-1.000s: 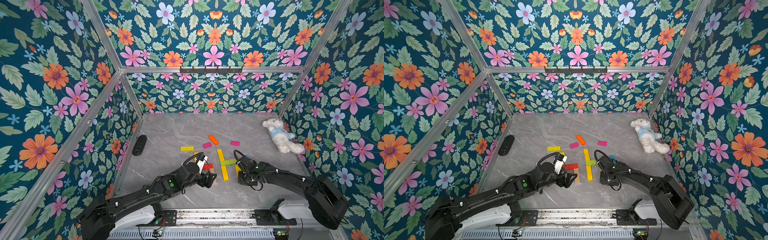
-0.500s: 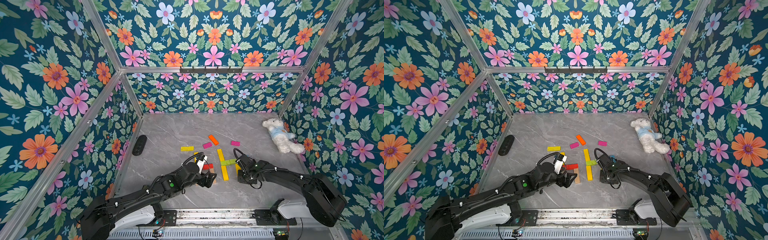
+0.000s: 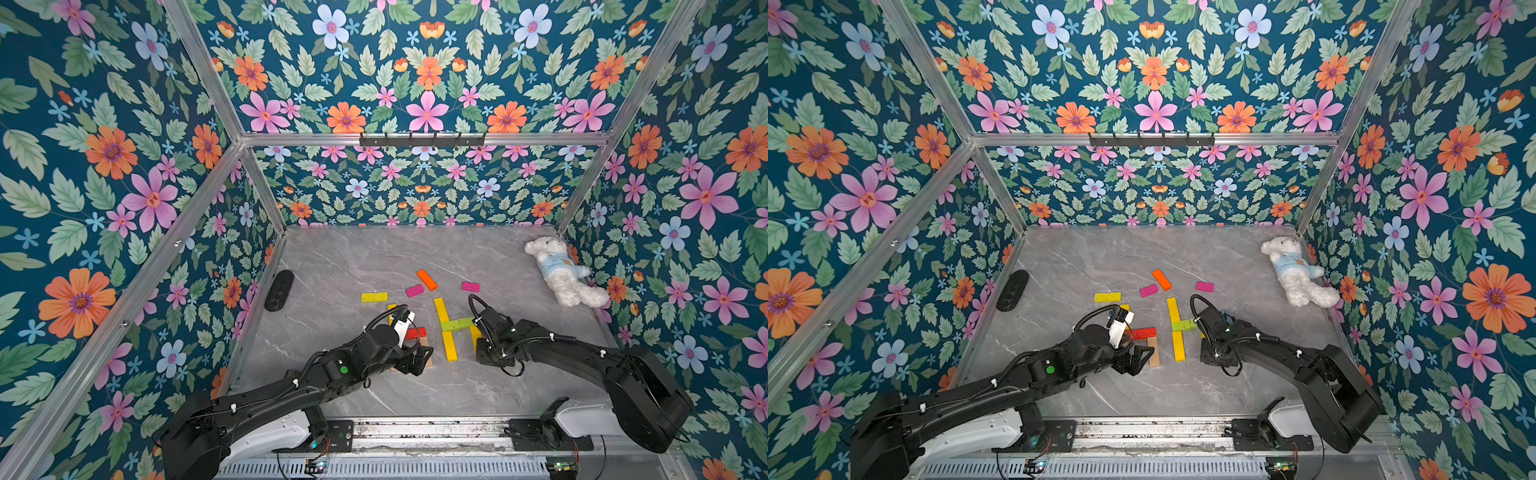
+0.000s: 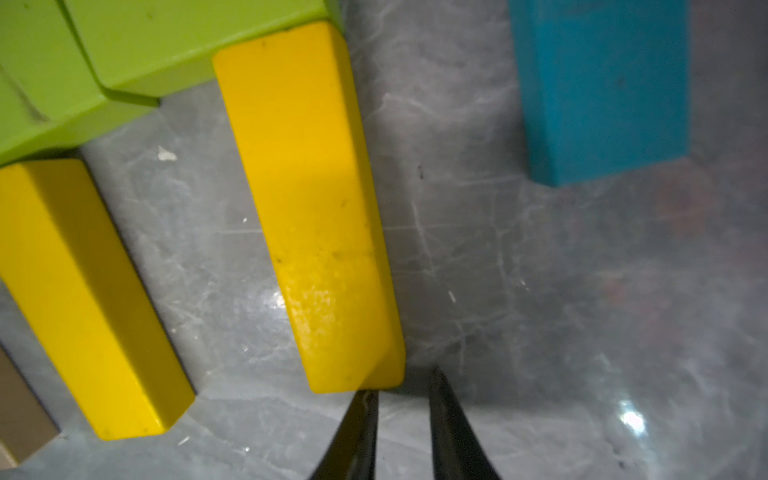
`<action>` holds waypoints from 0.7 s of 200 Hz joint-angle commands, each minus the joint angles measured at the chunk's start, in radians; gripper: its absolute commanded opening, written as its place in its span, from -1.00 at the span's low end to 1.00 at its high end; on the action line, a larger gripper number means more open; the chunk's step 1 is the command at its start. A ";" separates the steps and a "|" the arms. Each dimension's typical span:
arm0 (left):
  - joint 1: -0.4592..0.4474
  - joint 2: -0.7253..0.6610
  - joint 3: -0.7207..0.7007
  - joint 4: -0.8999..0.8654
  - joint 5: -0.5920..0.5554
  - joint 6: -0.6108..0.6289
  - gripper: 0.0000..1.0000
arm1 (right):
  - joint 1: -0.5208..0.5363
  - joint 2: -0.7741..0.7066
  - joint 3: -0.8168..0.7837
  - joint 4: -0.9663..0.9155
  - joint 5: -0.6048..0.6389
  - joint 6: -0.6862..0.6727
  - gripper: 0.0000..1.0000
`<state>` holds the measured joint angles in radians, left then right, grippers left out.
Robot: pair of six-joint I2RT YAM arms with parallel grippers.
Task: Assemble the letter h with building blocks
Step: Assemble the building block at the center of the board.
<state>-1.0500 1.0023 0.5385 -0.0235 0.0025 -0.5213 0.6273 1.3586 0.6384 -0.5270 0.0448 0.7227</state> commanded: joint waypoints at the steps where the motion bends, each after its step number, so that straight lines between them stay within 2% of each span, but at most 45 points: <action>1: -0.002 -0.001 0.002 0.005 -0.008 0.001 0.99 | 0.001 -0.017 0.001 -0.013 0.003 -0.004 -0.42; 40: -0.001 -0.022 0.008 -0.019 -0.060 -0.012 0.99 | 0.004 -0.158 0.010 -0.090 -0.021 0.000 -0.22; 60: -0.001 -0.057 0.008 -0.024 -0.134 -0.027 0.99 | 0.002 -0.246 0.035 -0.073 -0.046 -0.025 -0.02; 73: 0.011 -0.074 0.018 -0.027 -0.187 -0.030 0.99 | 0.000 -0.270 0.076 -0.081 -0.015 -0.036 0.10; 82: 0.044 -0.072 0.033 -0.028 -0.191 -0.036 0.99 | -0.013 -0.271 0.107 -0.079 -0.018 -0.049 0.14; 109: 0.217 0.001 0.084 -0.012 -0.094 -0.053 0.99 | -0.059 -0.216 0.186 -0.023 -0.041 -0.092 0.15; 127: 0.282 0.060 0.103 0.008 -0.094 -0.086 0.99 | -0.106 -0.146 0.255 -0.011 -0.036 -0.105 0.17; 140: 0.322 0.098 0.108 0.040 -0.083 -0.105 0.99 | -0.163 -0.087 0.294 0.026 -0.082 -0.121 0.18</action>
<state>-0.7815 1.0531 0.6319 -0.0303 -0.1059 -0.5777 0.5259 1.2060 0.8803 -0.5598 -0.0055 0.6395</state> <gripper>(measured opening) 0.994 0.586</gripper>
